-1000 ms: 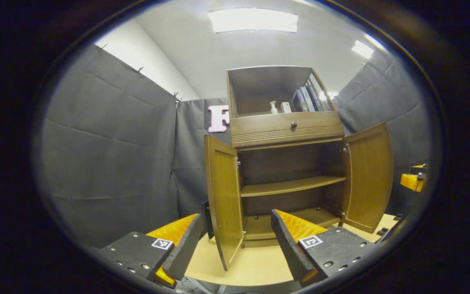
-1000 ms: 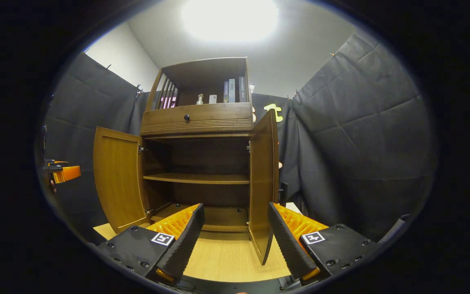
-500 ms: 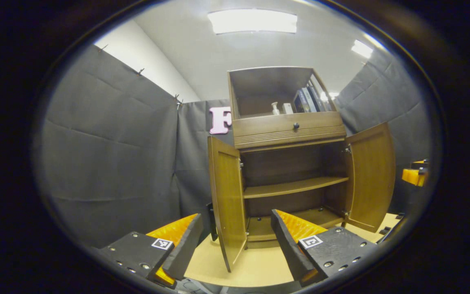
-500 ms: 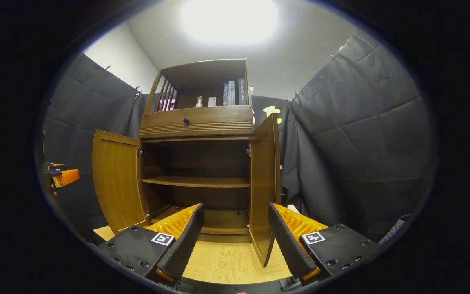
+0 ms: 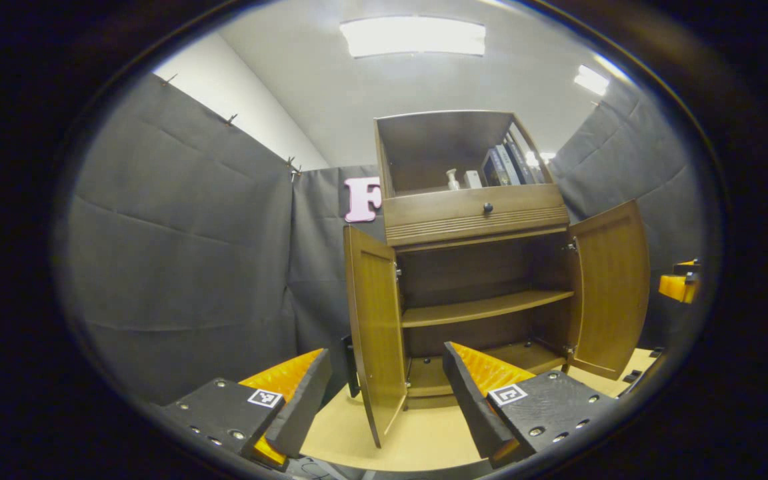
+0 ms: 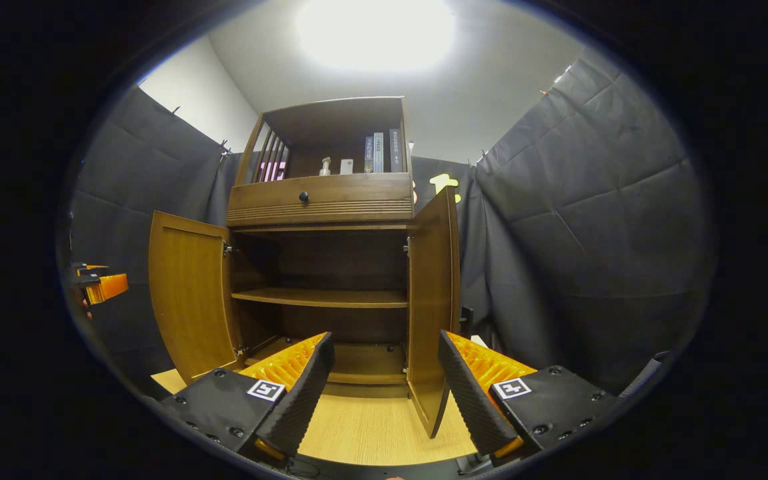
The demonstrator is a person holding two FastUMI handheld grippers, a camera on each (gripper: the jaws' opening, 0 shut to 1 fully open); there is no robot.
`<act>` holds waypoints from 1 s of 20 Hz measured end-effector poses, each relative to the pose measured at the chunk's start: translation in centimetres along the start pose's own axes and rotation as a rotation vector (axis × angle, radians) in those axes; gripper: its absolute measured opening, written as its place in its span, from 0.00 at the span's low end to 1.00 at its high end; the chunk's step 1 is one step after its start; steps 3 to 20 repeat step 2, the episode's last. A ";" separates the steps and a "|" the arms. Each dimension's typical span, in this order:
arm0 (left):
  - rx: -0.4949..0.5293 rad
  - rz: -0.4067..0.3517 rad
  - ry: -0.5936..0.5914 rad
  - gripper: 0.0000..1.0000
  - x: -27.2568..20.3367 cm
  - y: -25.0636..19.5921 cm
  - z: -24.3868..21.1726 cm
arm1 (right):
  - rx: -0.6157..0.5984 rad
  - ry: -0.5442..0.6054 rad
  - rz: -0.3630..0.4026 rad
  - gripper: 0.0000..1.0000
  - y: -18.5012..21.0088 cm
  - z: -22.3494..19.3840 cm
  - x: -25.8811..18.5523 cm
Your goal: Open the right door of the double-door shoe cabinet with the right hand, and open the left door with the left hand.
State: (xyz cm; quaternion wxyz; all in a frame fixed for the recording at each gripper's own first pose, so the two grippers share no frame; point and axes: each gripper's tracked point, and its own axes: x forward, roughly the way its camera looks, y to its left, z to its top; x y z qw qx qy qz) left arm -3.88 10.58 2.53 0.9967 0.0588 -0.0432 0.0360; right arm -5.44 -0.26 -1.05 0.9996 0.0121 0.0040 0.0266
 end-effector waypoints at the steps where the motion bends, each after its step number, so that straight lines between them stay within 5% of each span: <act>1: 0.003 -0.003 0.001 0.98 0.0 -0.1 0.0 | -0.002 0.000 0.000 0.98 0.0 0.0 0.0; 20: 0.005 -0.004 0.001 0.98 0.0 -0.2 -0.1 | -0.004 -0.001 0.000 0.98 0.0 -0.1 0.1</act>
